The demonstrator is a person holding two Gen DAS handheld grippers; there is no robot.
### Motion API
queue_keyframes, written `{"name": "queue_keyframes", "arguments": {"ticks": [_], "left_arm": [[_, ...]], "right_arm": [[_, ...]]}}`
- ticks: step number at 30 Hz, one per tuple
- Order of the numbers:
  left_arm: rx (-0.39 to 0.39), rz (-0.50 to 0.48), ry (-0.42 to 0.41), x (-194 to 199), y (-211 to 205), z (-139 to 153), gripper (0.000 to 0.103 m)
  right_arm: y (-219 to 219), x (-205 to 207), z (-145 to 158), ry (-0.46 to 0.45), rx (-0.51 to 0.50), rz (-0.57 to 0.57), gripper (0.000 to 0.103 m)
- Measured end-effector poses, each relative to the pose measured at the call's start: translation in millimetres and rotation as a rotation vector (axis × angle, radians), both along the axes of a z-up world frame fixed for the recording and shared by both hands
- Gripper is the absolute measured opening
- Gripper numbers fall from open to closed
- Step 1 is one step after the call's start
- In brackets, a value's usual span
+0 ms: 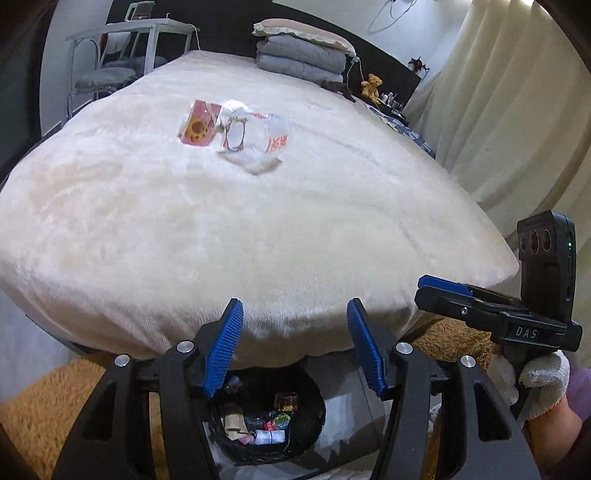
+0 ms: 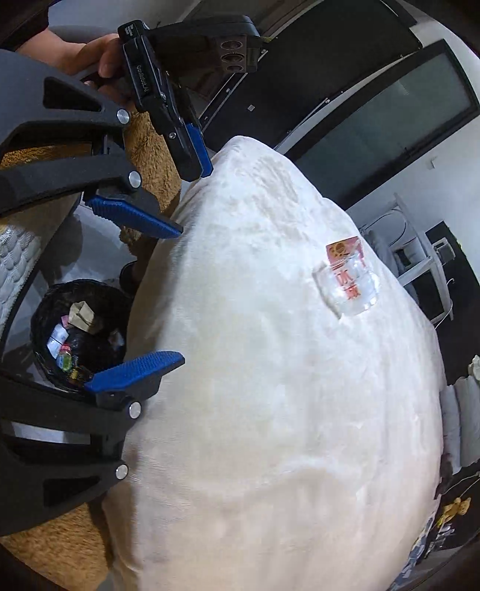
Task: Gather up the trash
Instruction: 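Raise both open tools back over the bed toward the remaining trash, then grasp the clear plastic jar with red print with the right tool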
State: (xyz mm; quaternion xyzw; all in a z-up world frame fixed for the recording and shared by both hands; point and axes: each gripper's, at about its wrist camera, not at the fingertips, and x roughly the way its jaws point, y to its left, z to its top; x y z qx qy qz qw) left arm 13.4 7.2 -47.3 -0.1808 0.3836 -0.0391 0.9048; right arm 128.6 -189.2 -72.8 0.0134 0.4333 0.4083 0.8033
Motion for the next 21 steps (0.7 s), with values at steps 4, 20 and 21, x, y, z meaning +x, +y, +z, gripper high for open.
{"name": "queue_keyframes", "arguments": {"ticks": [4,20,21], "left_arm": [[0.019,0.001,-0.035,9.0,13.0,14.0,0.066],[0.071,0.061,-0.146,49.8,73.2,51.7,0.096],[0.077,0.066,-0.151,52.1,75.8,53.5,0.096]], "right_arm": [[13.8,13.8,13.9,-0.055,-0.001,0.033,0.07],[82.2,87.7,35.6,-0.183,-0.019,0.121,0.099],[86.1,91.6,35.1,-0.186,-0.021,0.123,0.099]]}}
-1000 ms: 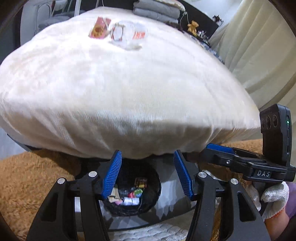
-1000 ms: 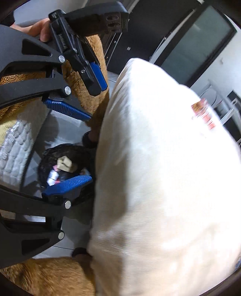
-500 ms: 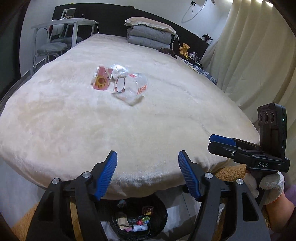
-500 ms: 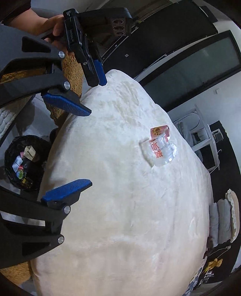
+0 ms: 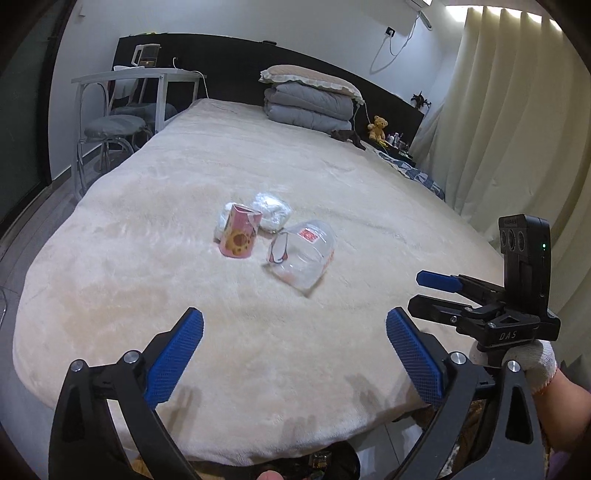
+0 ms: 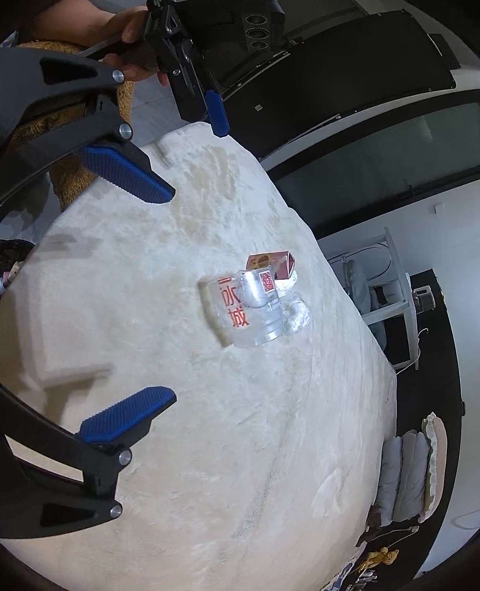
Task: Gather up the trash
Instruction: 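Grasp the clear plastic jar with red print with the right tool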
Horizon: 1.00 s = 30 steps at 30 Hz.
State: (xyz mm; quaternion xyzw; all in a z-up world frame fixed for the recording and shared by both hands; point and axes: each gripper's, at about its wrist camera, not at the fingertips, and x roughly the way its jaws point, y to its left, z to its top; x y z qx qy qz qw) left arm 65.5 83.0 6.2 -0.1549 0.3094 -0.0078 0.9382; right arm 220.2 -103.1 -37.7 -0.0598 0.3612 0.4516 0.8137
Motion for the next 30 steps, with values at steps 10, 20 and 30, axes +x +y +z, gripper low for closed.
{"name": "queue_keyframes", "arguments": {"ticks": [10,20,30], "left_arm": [[0.023,0.016,-0.012,22.9,30.6,2.1,0.096],[0.064,0.022,0.013,40.5,48.8,-10.9,0.096],[0.093,0.023,0.048,56.4,53.0,-23.1,0.096]], "right_arm": [[52.3,31.7,-8.3,-0.043,-0.036,0.058,0.099],[85.1,68.2,-29.7,-0.027,-0.076,0.08,0.099],[100.0,82.6,-38.4,0.016,-0.082,0.11,0.074]]}}
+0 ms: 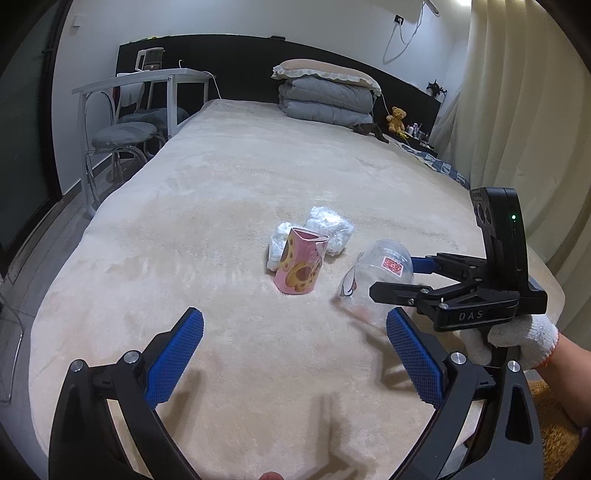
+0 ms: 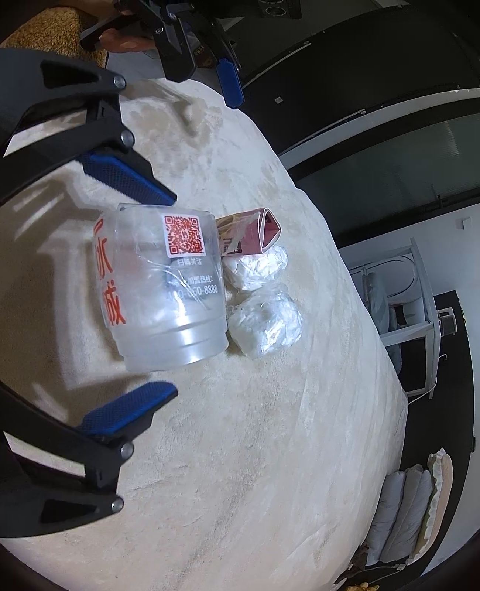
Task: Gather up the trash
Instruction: 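Grasp the clear plastic jar with red print with the right tool, then grasp the pink paper cup with the left tool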
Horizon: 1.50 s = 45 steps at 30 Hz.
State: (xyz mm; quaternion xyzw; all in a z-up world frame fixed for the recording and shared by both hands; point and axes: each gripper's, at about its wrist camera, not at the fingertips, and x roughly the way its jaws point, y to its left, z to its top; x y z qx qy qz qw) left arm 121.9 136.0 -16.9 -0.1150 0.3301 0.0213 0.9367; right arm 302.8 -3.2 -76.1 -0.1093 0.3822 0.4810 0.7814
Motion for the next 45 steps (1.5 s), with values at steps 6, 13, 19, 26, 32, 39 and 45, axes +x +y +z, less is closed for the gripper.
{"name": "queue_keyframes", "arguments": {"ticks": [6,13,19,26,32,39,45], "left_arm": [[0.009,0.013,0.018,4.2,1.8,-4.5,0.096],[0.02,0.036,0.026,13.2,1.3,-5.3,0.096],[0.043,0.042,0.044,31.9,-1.2,-12.3,0.096],[0.071,0.034,0.029,53.9,-10.0,-13.7,0.096],[0.119,0.044,0.023,74.6,-20.1,-15.1,0.095],[0.156,0.084,0.06,101.7,-26.5,-23.8,0.078],[0.176,0.119,0.1,120.4,-28.0,-31.1,0.044]], "right_arm": [[-2.5,-6.9,8.1,-0.034,0.001,0.0,0.073],[-20.0,-8.6,22.0,-0.018,0.04,-0.032,0.072],[-37.9,-10.8,30.8,-0.007,0.052,-0.066,0.072],[-64.8,-10.3,39.7,0.022,0.075,-0.128,0.072],[-84.7,-11.5,43.4,0.048,0.076,-0.182,0.072],[-101.4,-6.6,42.3,0.073,0.063,-0.258,0.072],[-107.9,-4.6,42.9,0.083,0.066,-0.273,0.072]]}}
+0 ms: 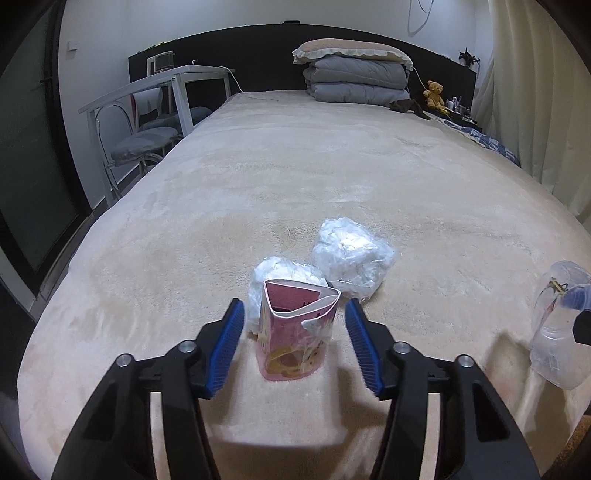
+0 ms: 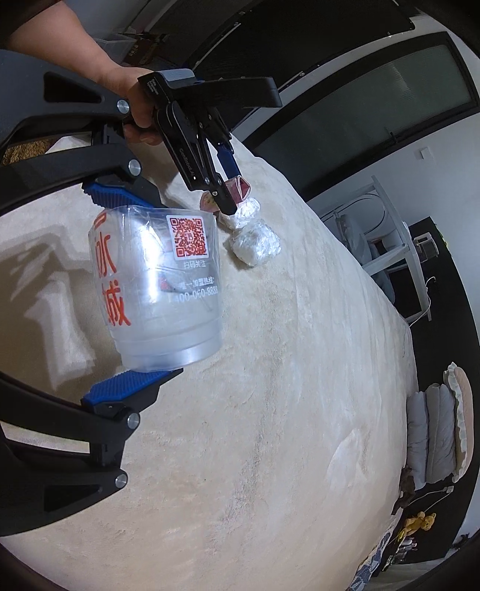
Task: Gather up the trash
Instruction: 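Grasp the pink paper cup with the left tool, then carry the pink cup and clear jar down over the black bin with both tools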
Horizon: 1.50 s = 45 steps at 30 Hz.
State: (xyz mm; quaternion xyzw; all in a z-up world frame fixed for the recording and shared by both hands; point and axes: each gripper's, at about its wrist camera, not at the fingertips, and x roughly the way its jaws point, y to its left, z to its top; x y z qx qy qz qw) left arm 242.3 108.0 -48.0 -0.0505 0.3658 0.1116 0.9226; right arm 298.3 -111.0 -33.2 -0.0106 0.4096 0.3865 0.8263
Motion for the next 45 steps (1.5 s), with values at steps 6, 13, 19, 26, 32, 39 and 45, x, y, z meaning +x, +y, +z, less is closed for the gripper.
{"name": "queue_keyframes", "arguments": {"ticks": [6,13,19,26,32,39,45], "left_arm": [[-0.02,0.017,-0.01,0.4,1.4,4.8,0.039],[-0.034,0.017,-0.023,-5.6,1.3,9.9,0.039],[-0.069,0.013,-0.049,-14.9,0.5,20.4,0.039],[-0.105,-0.008,-0.073,-35.7,-7.0,32.9,0.039],[-0.133,-0.018,-0.096,-60.6,-14.9,46.1,0.039],[-0.188,-0.01,-0.136,-97.2,-17.8,56.2,0.039],[-0.228,-0.038,-0.176,-128.5,-34.2,60.4,0.039]], "right_arm": [[-1.2,1.2,1.1,0.006,0.0,-0.005,0.072],[-5.0,2.7,0.1,0.009,-0.007,-0.014,0.072],[-11.4,0.8,-2.6,0.011,-0.011,-0.025,0.072],[-18.9,-5.6,-5.9,0.016,-0.009,-0.043,0.072],[-29.0,-13.2,-6.1,0.006,-0.003,-0.067,0.072],[-50.1,-31.5,-2.1,-0.031,0.037,-0.09,0.072],[-63.0,-62.4,2.9,-0.067,0.078,-0.067,0.072]]}}
